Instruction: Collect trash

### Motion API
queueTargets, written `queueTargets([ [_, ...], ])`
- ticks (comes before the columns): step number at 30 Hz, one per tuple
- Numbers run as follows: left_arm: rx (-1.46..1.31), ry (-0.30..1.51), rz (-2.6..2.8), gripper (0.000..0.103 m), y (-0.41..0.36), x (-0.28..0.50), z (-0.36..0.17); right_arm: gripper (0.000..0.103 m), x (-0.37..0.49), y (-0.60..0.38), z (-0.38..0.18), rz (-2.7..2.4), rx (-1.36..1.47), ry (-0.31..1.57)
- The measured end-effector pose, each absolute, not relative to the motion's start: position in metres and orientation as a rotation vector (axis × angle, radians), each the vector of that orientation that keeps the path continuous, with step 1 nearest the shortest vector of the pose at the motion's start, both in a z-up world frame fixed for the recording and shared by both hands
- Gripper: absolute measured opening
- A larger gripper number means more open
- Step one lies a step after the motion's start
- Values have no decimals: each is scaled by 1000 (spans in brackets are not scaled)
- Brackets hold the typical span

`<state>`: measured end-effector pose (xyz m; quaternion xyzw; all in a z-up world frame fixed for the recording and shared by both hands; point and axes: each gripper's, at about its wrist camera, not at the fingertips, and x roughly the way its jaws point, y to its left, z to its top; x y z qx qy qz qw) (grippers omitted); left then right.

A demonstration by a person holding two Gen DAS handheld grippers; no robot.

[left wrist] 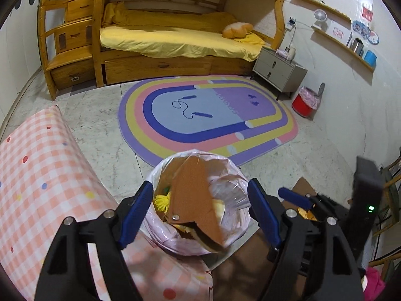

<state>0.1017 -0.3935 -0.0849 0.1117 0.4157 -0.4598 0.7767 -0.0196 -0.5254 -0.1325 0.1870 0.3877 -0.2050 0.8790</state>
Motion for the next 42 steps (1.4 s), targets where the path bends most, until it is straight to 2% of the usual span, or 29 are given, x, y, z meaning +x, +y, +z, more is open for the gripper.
queueTargets([
  [10,216,864,-858,77,-340,101,-64,69,-54,-502,-100,-428,389,800],
  [12,212,856,-832,78,-325,98,-58,74,-57,-491,-85,-408,386,788],
  [13,212,848,-817,81,-316,94,-54,78,-58,-486,-78,-398,384,782],
  [16,224,823,-767,86,-287,79,-38,82,-60,-466,-58,-344,378,768],
  [17,231,817,-748,88,-279,75,-34,88,-60,-455,-50,-320,372,763],
  [20,227,788,-687,97,-243,60,-18,90,-60,-427,-31,-258,351,762],
  [36,155,812,-267,96,-62,5,19,93,-63,-289,34,-35,134,734],
  [42,163,791,-180,96,-29,-18,26,93,-70,-266,40,-25,84,731],
])
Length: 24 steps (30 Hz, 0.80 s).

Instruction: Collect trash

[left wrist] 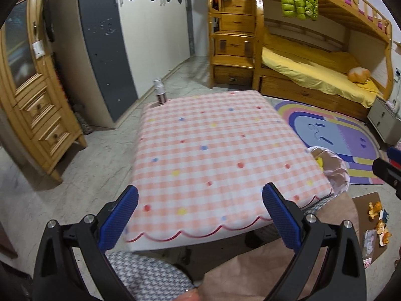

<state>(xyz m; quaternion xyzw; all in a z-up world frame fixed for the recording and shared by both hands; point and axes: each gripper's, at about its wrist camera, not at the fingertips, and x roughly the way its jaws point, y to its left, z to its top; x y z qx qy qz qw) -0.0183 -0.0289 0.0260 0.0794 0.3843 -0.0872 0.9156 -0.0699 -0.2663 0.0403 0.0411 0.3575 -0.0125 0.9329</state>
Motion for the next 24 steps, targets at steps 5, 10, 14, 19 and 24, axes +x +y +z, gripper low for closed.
queueTargets([
  [5,170,796,-167,96,-19,-28,26,93,-73,-257,34,-27,58,753],
  [10,177,795,-169,96,-20,-29,25,93,-73,-255,32,-27,57,758],
  [14,180,794,-166,96,-23,-28,23,93,-73,-256,30,-35,57,757],
  [19,183,795,-162,96,-26,-26,21,93,-72,-259,28,-31,65,761],
  [24,177,816,-159,96,-26,-23,14,93,-69,-260,24,-37,65,772],
])
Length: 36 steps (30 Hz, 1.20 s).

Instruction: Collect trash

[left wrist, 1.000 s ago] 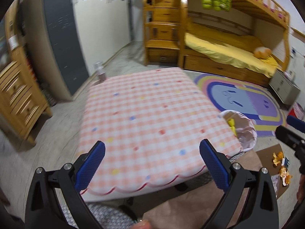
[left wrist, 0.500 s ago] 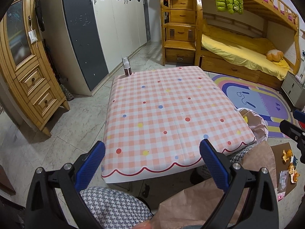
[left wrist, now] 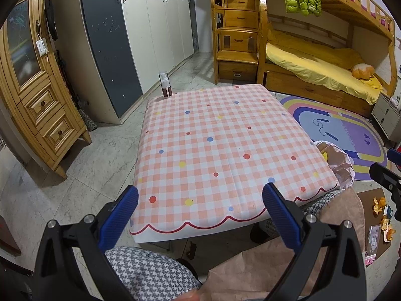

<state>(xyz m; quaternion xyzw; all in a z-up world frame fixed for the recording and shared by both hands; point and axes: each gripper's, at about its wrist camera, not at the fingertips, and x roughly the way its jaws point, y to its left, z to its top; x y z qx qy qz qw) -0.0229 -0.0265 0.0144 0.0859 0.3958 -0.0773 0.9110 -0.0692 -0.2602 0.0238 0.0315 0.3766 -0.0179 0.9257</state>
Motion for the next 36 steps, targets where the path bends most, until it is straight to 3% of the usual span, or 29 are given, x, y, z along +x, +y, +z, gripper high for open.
queueTargets([
  [36,187,822,-167,96,-32,-21,12,93,-65,-265,19,-34,86,772],
])
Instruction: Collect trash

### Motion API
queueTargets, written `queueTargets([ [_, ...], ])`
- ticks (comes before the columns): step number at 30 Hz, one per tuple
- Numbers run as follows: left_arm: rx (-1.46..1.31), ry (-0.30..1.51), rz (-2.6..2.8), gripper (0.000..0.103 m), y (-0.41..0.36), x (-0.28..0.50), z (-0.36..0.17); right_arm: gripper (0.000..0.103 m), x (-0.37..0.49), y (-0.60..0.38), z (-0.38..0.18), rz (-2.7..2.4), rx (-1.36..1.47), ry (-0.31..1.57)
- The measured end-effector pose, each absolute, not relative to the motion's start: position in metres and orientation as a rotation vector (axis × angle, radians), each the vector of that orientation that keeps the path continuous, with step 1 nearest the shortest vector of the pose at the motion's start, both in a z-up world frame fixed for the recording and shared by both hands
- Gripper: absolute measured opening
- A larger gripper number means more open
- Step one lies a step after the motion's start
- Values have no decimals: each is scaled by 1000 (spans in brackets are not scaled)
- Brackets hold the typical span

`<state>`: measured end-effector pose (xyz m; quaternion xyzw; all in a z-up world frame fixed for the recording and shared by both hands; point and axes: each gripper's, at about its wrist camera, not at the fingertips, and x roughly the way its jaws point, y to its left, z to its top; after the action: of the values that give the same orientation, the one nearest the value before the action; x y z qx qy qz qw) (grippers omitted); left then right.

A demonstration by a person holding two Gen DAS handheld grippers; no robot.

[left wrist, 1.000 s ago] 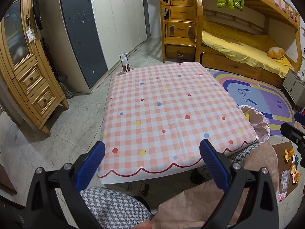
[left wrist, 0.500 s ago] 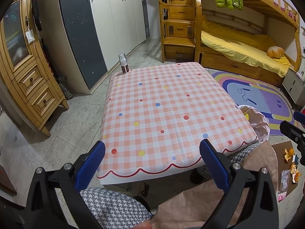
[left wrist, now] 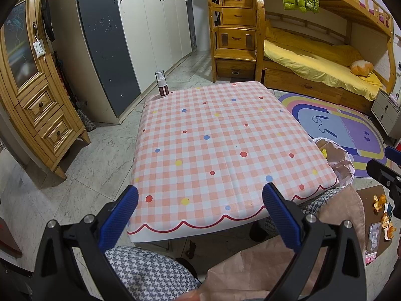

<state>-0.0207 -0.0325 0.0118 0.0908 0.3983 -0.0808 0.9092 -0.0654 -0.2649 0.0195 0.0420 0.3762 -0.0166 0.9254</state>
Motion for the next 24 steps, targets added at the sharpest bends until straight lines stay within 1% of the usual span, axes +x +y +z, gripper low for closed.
queueTargets([
  [24,180,820,-156,96,-29,-19,13,93,-66,-265,17,-32,88,776],
])
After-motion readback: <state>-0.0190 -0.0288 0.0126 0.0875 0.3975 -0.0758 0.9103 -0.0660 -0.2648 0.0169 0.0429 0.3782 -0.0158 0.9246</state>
